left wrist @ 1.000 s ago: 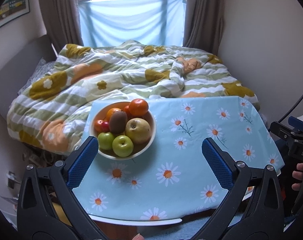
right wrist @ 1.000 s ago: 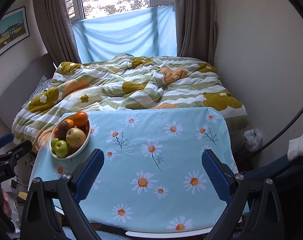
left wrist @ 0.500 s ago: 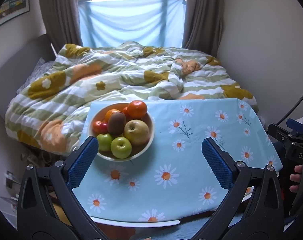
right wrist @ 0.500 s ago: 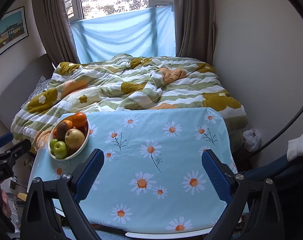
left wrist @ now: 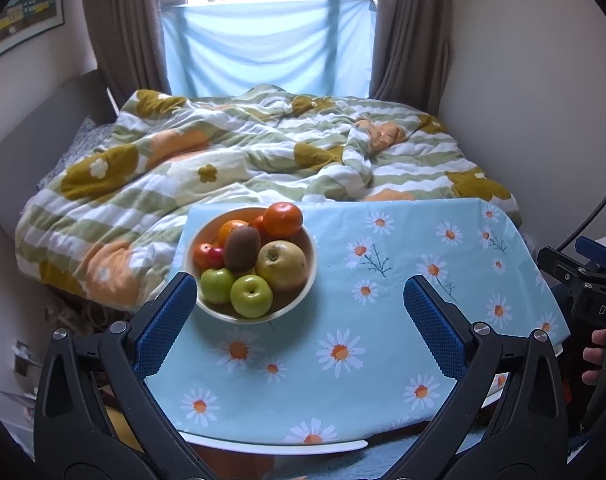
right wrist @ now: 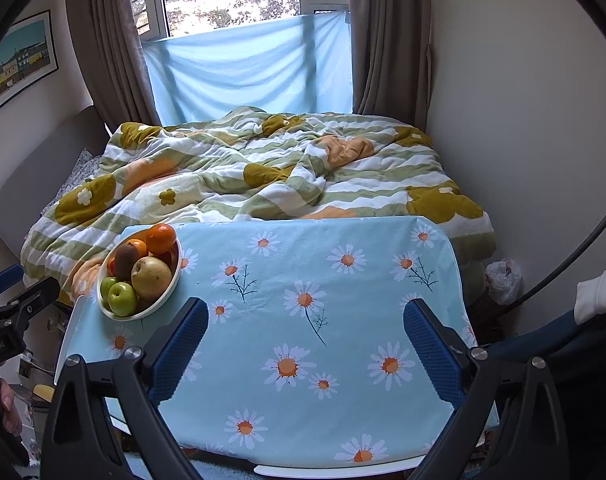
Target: Organize fruits
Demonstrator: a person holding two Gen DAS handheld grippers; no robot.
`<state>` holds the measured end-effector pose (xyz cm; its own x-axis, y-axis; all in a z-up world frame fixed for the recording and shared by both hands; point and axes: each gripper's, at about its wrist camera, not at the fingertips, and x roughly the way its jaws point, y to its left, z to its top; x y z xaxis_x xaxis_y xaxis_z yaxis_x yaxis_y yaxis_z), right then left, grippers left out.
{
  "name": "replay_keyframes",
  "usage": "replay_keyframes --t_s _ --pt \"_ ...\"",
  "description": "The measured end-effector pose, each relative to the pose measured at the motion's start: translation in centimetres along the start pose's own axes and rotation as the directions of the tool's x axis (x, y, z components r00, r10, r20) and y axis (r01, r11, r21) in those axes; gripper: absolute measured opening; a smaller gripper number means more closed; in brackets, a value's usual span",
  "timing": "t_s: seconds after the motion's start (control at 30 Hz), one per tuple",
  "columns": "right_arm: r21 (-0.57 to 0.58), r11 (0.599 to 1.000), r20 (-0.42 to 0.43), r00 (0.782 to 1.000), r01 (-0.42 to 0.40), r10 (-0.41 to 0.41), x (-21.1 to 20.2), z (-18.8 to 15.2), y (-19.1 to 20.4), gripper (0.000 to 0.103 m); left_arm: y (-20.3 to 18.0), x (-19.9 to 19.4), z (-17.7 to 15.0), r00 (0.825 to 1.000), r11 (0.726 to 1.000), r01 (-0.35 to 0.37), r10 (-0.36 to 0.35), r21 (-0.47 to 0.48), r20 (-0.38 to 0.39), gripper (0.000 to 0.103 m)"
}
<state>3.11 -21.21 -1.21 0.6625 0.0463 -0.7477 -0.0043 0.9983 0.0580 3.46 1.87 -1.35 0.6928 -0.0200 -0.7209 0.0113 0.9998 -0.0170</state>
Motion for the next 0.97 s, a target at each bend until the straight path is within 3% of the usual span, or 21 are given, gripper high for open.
replay_keyframes --t_s 0.97 --pt "-0.002 1.000 0.002 1.000 0.000 0.000 -0.2 0.0 0.8 0.097 0.4 -1.2 -0.4 0.998 0.999 -0.033 0.032 0.021 0.051 0.103"
